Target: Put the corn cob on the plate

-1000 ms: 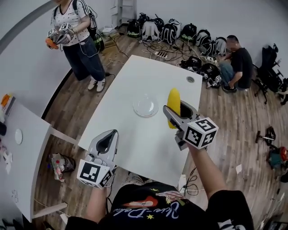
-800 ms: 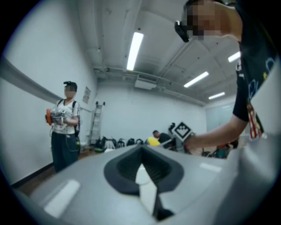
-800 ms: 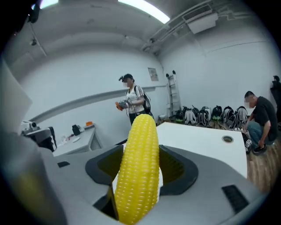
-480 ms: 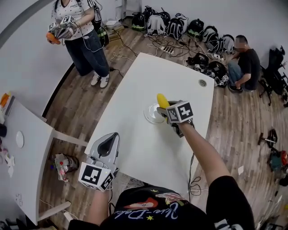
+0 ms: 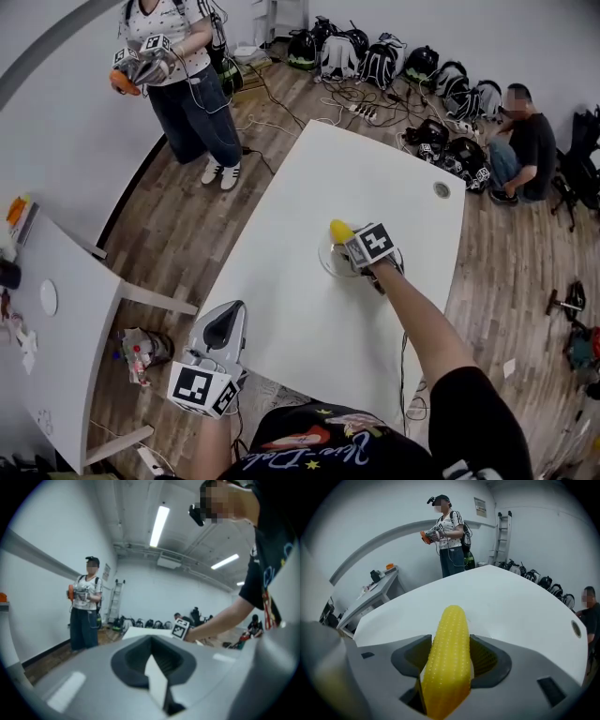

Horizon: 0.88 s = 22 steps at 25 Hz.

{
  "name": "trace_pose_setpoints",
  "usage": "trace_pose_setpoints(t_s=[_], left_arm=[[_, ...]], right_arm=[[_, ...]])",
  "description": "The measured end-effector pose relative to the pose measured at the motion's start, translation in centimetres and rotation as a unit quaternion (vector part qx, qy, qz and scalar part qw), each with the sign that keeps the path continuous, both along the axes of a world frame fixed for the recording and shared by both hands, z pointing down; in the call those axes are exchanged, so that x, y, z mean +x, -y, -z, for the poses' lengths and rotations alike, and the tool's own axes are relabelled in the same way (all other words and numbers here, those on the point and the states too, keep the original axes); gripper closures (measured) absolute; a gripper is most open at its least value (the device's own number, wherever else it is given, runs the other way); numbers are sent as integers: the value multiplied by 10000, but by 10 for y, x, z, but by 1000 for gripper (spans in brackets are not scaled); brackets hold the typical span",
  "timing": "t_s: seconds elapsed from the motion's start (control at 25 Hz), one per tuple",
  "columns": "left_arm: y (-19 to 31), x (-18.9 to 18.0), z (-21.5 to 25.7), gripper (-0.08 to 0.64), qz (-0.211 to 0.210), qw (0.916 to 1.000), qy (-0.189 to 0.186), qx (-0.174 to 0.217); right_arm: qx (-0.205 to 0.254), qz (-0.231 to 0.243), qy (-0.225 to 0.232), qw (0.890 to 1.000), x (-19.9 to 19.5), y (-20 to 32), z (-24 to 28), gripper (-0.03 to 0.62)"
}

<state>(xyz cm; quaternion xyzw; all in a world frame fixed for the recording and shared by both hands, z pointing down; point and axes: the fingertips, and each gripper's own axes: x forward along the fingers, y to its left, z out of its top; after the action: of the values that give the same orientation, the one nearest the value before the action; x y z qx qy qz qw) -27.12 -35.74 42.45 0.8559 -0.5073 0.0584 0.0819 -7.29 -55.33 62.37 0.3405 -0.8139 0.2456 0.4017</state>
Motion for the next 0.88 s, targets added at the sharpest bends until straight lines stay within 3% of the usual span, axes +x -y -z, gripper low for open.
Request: trace_pose_setpoints(t_s=[0.28, 0.4, 0.48, 0.56, 0.68, 0.72, 0.76, 0.8, 0.88], left_arm=[[-1, -1, -1, 561, 12, 10000, -32, -5], [3, 1, 3, 561, -78, 9999, 66, 27], [5, -1, 6, 561, -111, 9999, 110, 73], [8, 0, 13, 561, -173, 9996, 101, 183], [9, 13, 26, 561, -378, 9977, 323, 463], [8, 20, 31, 561, -470, 9966, 391, 550], [6, 27, 35, 561, -569, 9955, 419, 629], [4, 34, 39, 561, -676, 9944, 417, 698], [-2, 48, 44, 561, -892, 9920, 388, 809]], right_arm=[[273, 110, 226, 9993, -4, -2, 1, 328], [860, -4, 410, 9954, -2, 3, 22, 327], [1636, -360, 728, 9832, 5, 3, 56, 327], [2250, -756, 1464, 9603, 13, -16, 95, 327], [2688, -1182, 2358, 9264, 32, -64, 144, 333], [2784, -1295, 2490, 9185, 41, -83, 156, 378], [2877, -1384, 2606, 9111, 48, -101, 167, 508], [2944, -1436, 2718, 9049, 55, -120, 177, 563], [2973, -1496, 2825, 8997, 65, -157, 191, 574]])
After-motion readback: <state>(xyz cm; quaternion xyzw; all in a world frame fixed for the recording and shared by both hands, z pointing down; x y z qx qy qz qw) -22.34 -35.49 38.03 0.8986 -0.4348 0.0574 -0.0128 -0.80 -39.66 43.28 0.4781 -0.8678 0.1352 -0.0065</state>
